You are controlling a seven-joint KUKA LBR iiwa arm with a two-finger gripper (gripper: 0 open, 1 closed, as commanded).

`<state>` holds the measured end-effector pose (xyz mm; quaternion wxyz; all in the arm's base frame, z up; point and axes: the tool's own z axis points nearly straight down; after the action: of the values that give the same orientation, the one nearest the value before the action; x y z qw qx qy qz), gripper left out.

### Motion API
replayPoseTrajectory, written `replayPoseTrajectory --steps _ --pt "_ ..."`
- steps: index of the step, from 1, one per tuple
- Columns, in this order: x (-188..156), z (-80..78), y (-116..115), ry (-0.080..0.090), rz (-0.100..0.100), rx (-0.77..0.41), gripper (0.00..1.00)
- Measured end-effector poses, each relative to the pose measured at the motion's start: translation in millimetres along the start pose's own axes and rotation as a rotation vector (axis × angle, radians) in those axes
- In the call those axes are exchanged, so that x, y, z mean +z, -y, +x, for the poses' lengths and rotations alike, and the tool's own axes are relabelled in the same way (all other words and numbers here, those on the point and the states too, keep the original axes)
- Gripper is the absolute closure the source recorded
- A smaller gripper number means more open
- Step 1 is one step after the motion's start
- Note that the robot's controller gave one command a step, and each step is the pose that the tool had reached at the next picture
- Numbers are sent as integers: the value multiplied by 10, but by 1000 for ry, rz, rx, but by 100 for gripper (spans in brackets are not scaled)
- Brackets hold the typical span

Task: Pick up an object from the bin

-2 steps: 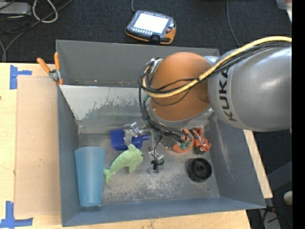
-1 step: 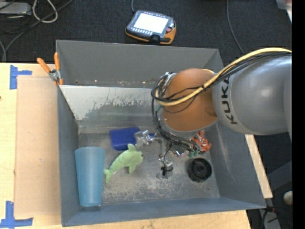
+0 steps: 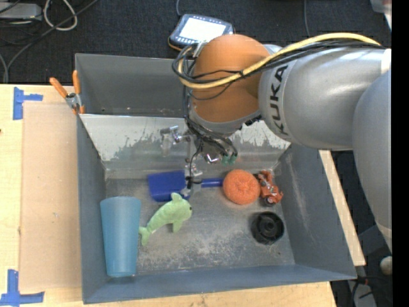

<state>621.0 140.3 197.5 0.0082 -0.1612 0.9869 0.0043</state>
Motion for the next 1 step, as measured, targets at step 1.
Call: replayPoseTrajectory --steps 1 --pt "1128 369 143 -45 -4 -164 0"
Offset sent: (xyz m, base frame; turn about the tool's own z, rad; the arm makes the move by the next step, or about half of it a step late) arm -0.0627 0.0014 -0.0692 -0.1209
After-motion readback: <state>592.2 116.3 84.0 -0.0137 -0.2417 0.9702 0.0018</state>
